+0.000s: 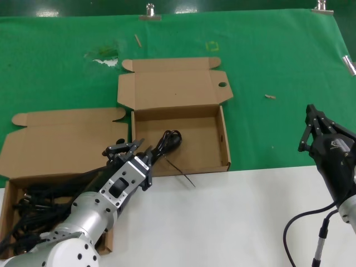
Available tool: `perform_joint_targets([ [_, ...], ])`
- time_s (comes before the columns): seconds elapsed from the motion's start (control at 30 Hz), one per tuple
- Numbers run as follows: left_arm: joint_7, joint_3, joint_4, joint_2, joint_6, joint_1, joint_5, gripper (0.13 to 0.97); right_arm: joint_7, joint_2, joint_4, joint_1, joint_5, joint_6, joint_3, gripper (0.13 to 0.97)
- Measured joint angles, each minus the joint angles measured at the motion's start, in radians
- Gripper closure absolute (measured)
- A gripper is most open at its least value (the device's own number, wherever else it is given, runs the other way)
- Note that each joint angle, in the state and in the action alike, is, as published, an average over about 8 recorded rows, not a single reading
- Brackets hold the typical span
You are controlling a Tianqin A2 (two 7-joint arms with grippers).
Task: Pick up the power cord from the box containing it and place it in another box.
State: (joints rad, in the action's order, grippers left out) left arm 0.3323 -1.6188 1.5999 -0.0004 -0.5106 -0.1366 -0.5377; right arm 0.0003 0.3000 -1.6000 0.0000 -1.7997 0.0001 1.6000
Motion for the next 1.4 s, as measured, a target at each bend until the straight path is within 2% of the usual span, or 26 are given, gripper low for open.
perform_joint_targets([
  [0.17, 0.017, -0.005, 0.013, 0.0, 0.0, 0.006, 0.009, 0.882, 0.0, 0.0, 0.0, 0.0, 0.0, 0.0, 0.0, 0.957],
  [0.27, 0.033, -0.002, 0.03, 0.0, -0.004, 0.01, 0.008, 0.842, 0.0, 0.0, 0.0, 0.0, 0.0, 0.0, 0.0, 0.957],
  [0.43, 0.073, 0.031, 0.104, -0.002, -0.037, 0.016, -0.052, 0.775, 0.0, 0.0, 0.0, 0.0, 0.0, 0.0, 0.0, 0.957],
  [0.57, 0.16, 0.097, 0.198, -0.004, -0.096, 0.001, -0.139, 0.711, 0.0, 0.0, 0.0, 0.0, 0.0, 0.0, 0.0, 0.957],
  [0.73, 0.342, 0.219, 0.323, -0.016, -0.193, -0.031, -0.251, 0.603, 0.0, 0.0, 0.0, 0.0, 0.0, 0.0, 0.0, 0.957],
  [0.77, 0.375, 0.243, 0.345, -0.023, -0.207, -0.034, -0.276, 0.603, 0.0, 0.0, 0.0, 0.0, 0.0, 0.0, 0.0, 0.957],
  [0.87, 0.456, 0.305, 0.399, -0.05, -0.227, -0.031, -0.364, 0.523, 0.0, 0.0, 0.0, 0.0, 0.0, 0.0, 0.0, 0.957],
  [0.97, 0.501, 0.347, 0.43, -0.077, -0.223, -0.021, -0.445, 0.444, 0.0, 0.0, 0.0, 0.0, 0.0, 0.0, 0.0, 0.957],
  [1.03, 0.509, 0.357, 0.436, -0.088, -0.213, -0.016, -0.48, 0.391, 0.0, 0.0, 0.0, 0.0, 0.0, 0.0, 0.0, 0.957],
  [1.13, 0.499, 0.356, 0.431, -0.095, -0.197, -0.011, -0.506, 0.391, 0.0, 0.0, 0.0, 0.0, 0.0, 0.0, 0.0, 0.957],
  [1.4, 0.422, 0.324, 0.391, -0.112, -0.134, 0.002, -0.57, 0.391, 0.0, 0.0, 0.0, 0.0, 0.0, 0.0, 0.0, 0.957],
])
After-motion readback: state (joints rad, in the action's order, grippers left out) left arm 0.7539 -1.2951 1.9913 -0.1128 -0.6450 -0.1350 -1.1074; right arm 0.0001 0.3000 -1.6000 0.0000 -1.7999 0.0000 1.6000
